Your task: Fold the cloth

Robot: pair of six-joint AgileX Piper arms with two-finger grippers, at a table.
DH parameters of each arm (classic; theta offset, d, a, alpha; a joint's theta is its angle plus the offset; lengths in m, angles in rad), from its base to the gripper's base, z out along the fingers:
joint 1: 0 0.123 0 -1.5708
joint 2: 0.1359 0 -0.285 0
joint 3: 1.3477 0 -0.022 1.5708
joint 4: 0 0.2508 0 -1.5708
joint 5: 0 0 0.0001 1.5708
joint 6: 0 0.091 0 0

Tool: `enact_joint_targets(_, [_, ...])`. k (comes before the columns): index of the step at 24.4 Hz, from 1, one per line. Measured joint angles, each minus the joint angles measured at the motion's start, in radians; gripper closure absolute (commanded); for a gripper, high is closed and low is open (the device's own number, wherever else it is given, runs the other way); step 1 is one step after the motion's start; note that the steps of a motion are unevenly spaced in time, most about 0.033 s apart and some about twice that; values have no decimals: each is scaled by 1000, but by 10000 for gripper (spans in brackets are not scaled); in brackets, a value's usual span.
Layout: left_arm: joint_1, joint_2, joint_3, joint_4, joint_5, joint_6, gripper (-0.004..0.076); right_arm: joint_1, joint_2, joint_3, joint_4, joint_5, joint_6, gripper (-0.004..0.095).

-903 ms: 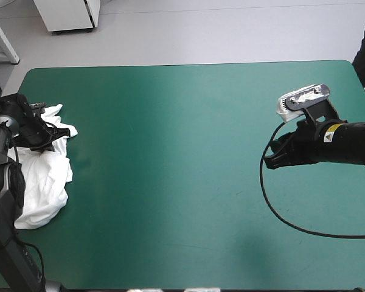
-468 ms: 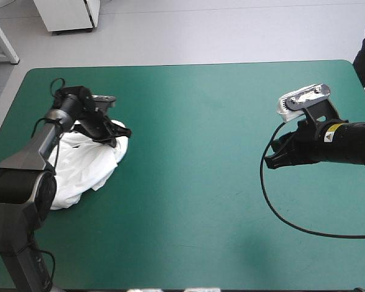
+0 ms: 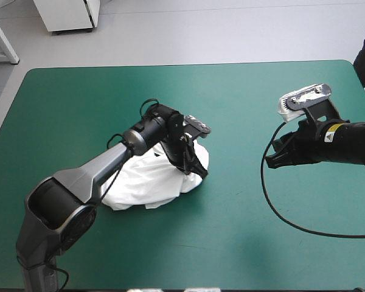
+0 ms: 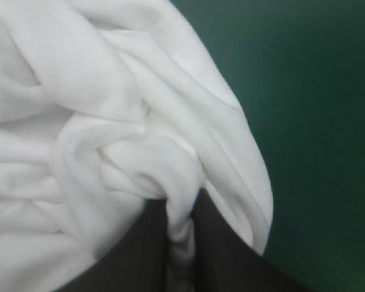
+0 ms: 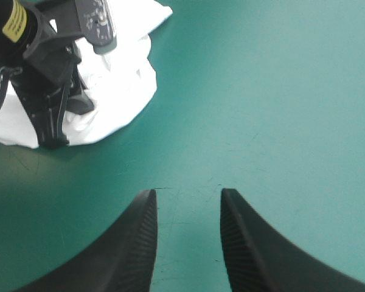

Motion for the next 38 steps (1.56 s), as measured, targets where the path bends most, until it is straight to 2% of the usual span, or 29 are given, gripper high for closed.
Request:
enact_joint_targets(7, [-152,0,-41,-20,21,0,731,0,0,0,-13,5,7,575])
enact_joint_targets(10, [-155,0,-42,-31,21,-2,678,0,0,0,-13,5,7,575])
enact_joint_targets(12, [-150,0,-43,-31,31,-3,577,0,0,0,-13,5,7,575])
enact_joint_targets(14, [-147,0,-43,-31,50,-2,257,0,0,0,-13,5,7,575])
enact_joint_targets(15, [-147,0,-43,-36,55,-2,143,0,0,0,-13,5,7,575])
enact_joint_targets(16, [-147,-1,-43,-43,57,-2,65,0,0,0,-14,4,7,575])
enact_joint_targets(20, [-147,-68,-43,0,61,-11,52,0,0,0,-79,4,16,575])
enact_joint_targets(23, [-147,-263,-43,170,65,-64,52,0,0,0,-131,13,35,575])
enact_joint_targets(28, [-115,-474,-44,341,78,-128,52,0,0,0,-136,16,60,575])
enact_joint_targets(32, [32,-580,-43,365,81,-144,52,0,0,0,-136,22,71,575])
enact_joint_targets(38, [325,-593,63,286,83,-157,52,0,0,0,-135,22,79,575])
